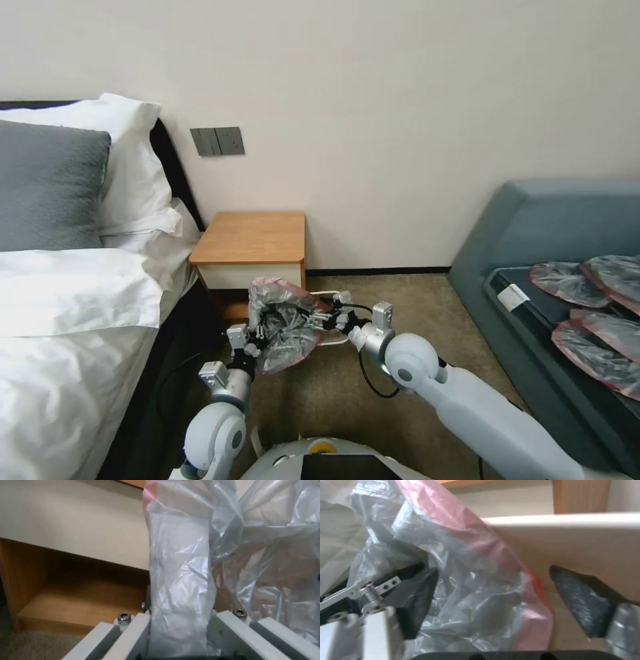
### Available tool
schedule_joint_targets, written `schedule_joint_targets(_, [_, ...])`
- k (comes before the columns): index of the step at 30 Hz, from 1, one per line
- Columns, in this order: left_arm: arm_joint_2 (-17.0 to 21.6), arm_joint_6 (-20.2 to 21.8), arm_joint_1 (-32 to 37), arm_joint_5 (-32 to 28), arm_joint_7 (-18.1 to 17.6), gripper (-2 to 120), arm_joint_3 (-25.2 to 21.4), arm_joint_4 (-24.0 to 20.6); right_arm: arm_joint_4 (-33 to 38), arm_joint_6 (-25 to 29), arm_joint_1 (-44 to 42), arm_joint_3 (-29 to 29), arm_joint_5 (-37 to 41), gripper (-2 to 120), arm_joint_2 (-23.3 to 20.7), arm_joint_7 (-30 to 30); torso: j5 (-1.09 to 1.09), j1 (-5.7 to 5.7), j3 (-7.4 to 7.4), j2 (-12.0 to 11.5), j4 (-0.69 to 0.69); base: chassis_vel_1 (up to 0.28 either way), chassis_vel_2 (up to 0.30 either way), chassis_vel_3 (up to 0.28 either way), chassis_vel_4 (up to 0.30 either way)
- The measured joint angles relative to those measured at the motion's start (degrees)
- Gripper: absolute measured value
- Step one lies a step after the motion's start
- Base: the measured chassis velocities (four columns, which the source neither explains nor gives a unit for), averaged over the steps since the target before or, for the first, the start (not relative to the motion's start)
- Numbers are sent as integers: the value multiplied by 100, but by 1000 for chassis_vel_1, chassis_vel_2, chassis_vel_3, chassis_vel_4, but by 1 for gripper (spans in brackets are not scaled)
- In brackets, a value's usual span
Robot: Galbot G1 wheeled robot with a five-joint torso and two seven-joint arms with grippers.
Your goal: Pick up the garbage bag from the table and place it over the trash can.
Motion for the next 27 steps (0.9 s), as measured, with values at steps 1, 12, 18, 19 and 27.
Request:
schedule_joint_targets(1, [0,0,0,0,0,3,0,0,0,0,0,0,0,84,0,0,0,0,0,0,0,0,0,0,0])
schedule_joint_targets(12, [-1,8,12,0,-8,3,9,5,-43,93,38,-70,-130,40,21,-89,0,0,0,0,1,0,0,0,0])
schedule_joint_targets(18, [-11,16,-10,6,-41,3,20,30,-18,129,-38,-55,-189,17,9,-112,0,0,0,0,1,0,0,0,0])
schedule_joint_targets(19, [-11,16,-10,6,-41,3,20,30,-18,129,-38,-55,-189,17,9,-112,0,0,0,0,1,0,0,0,0])
schedule_joint_targets(27, [9,19,-32,73,-87,3,-38,112,239,214,-242,109,-357,0,-74,-268,0,0,-1,0,0,0,0,0,0])
